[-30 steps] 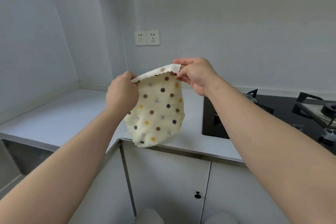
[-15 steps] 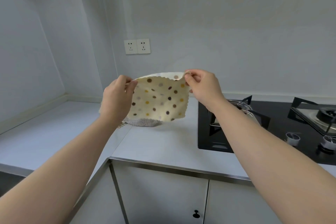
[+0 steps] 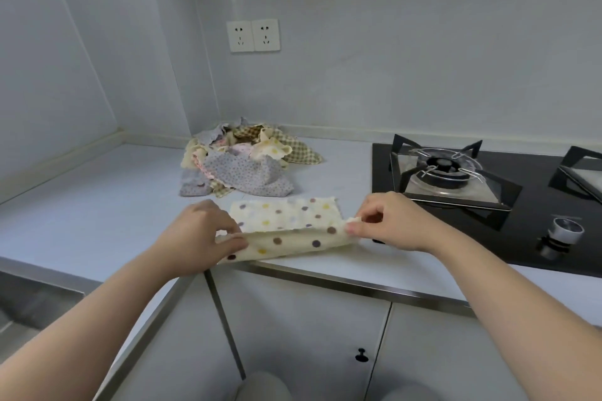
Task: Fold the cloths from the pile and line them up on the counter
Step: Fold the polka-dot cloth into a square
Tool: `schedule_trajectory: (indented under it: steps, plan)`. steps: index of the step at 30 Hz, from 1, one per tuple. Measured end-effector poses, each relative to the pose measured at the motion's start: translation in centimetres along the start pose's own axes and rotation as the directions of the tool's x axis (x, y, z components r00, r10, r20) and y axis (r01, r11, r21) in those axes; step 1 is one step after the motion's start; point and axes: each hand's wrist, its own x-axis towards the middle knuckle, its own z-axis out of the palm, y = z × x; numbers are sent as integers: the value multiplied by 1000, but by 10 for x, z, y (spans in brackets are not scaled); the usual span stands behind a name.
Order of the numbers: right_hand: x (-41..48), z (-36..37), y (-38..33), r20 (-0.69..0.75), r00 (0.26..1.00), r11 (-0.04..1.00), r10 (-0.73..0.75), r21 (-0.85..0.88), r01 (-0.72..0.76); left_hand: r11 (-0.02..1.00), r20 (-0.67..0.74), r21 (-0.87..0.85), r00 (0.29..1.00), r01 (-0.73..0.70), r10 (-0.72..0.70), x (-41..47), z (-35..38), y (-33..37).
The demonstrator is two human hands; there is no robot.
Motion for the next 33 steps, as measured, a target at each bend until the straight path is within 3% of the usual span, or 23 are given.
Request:
schedule_trajectory:
  steps: [3,6,12,16,21,26,29,33]
  plan:
    - [0,4,4,73,997,987,-19,159,7,977,105,-109,980,181,-169,-2,4,-2]
    - [12,9,9,14,999,974,43,224,-45,947,145,-180,959,268,-244,7,5,-4]
    - [65,30,13,-174,979,992,110,-47,-120,916,83,-175,932,362,-352,49,11,-22]
    - [93,53,22,-162,972,963,171,-181,-200,933,36,-78,936,352,-351,71,39,-47]
    - [101,72,31,-138,968,901,209,-357,-245,934,8,-141,944,327,-330,73,67,-66]
    - [104,68,33,-157,973,959,167,-204,-198,950,-56,-177,961,256,-269,77,66,-66]
    - [105,64,31,-165,970,983,177,69,-167,949,-70,-187,960,255,-272,76,64,-62]
    - [106,67,23,-228,960,959,165,264,-102,914,-71,-263,938,310,-338,76,57,-57]
